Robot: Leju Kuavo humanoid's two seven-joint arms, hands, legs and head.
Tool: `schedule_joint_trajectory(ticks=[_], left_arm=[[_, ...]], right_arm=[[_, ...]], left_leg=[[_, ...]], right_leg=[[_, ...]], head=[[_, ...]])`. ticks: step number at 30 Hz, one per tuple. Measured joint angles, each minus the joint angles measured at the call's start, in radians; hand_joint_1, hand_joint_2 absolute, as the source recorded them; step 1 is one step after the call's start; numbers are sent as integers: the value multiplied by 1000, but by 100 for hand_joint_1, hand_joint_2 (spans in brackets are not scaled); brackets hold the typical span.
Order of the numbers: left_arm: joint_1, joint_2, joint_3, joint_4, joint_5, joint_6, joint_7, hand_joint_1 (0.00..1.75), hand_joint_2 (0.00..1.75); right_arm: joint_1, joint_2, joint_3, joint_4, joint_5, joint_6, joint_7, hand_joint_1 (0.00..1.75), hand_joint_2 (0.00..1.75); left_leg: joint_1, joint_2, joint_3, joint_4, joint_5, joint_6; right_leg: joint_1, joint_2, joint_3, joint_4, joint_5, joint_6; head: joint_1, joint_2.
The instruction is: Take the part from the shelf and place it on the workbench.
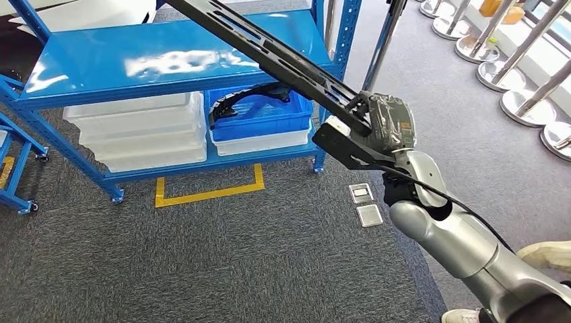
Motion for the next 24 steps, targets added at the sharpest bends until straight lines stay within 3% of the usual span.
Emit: schedule_joint_trajectory(ticks=[2,3,4,7,8,9,10,12,14,15,17,18,19,20,22,23,24], left_arm=[[1,0,0,0,0,0,2,0,175],[1,0,-1,0,1,0,3,0,175],[1,0,-1,0,1,-1,4,0,175],[0,0,-1,0,1,-4,4,0,175],[0,0,-1,0,1,-4,4,0,175],[0,0,-1,0,1,-5,4,0,175],[0,0,-1,0,0,-5,4,0,175],[0,0,-1,0,0,-6,6,0,175],[0,0,-1,0,-1,-7,8,0,175],[0,0,-2,0,-1,-8,9,0,175],[0,0,-2,0,-1,-9,10,0,175],[0,0,-2,0,-1,-9,10,0,175],[1,-1,-2,0,-1,-9,10,0,175],[2,0,-2,0,-1,-9,10,0,175],[2,0,-2,1,-1,-9,10,0,175],[3,0,-2,1,-1,-9,10,0,175],[3,0,-2,1,0,-9,9,0,175]], right_arm=[[1,0,0,0,2,-2,2,175,175],[2,0,0,0,2,-3,3,175,175],[2,0,0,0,2,-5,4,175,175],[5,0,0,0,3,-8,4,175,175],[7,0,-1,0,3,-9,4,175,175],[9,0,-1,0,3,-9,4,175,175],[10,0,-1,0,3,-9,4,175,175],[11,0,-3,0,4,-9,3,175,175],[11,0,-7,-1,5,-9,3,175,175],[11,0,-8,-1,5,-9,3,175,175],[15,-1,-10,-1,6,-10,3,175,175],[18,-1,-10,-1,5,-10,2,175,175],[21,-1,-10,0,5,-11,1,175,175],[23,-2,-10,0,5,-11,1,175,175],[24,-2,-11,0,5,-12,0,175,175],[24,-2,-11,0,5,-12,-1,175,175],[24,-2,-11,0,5,-12,-1,175,175]], left_leg=[[0,4,-6,3,11,-13],[1,-1,-13,13,-2,-19],[1,-10,-23,37,-33,-25],[4,-38,-54,195,-182,-33],[4,-40,-55,248,-204,-34],[4,-41,-46,279,-198,-33],[4,-42,-24,283,-173,-31],[4,-56,64,197,-127,-20],[1,-81,166,46,-150,-7],[-3,-90,195,-8,-165,-3],[-10,-83,195,-40,-156,6],[-10,-76,185,-46,-140,12],[-9,-69,172,-49,-124,21],[-6,-60,156,-53,-108,28],[-6,-47,121,-53,-79,35],[-5,-40,103,-52,-64,34],[-4,-33,84,-50,-50,32]], right_leg=[[1,8,-5,-16,6,-13],[-1,12,-14,-19,15,-19],[-3,14,-25,-22,27,-27],[-1,26,-69,-23,67,-42],[1,31,-85,-23,80,-43],[3,37,-102,-23,95,-42],[5,44,-121,-22,109,-41],[7,58,-155,-21,140,-35],[9,69,-176,-22,169,-26],[6,72,-181,-25,182,-21],[-1,78,-186,-37,208,-8],[-4,76,-192,-36,203,-2],[-7,71,-201,-23,175,2],[-8,63,-212,10,125,6],[-12,48,-233,125,8,13],[-14,45,-239,192,-19,17],[-16,44,-237,246,-15,22]], head=[[3,0],[4,0],[2,0],[-13,0],[-17,0],[-20,0],[-22,0],[-27,0],[-25,0],[-22,0],[-16,0],[-17,0],[-17,0],[-14,0],[-3,0],[3,0],[7,0]])
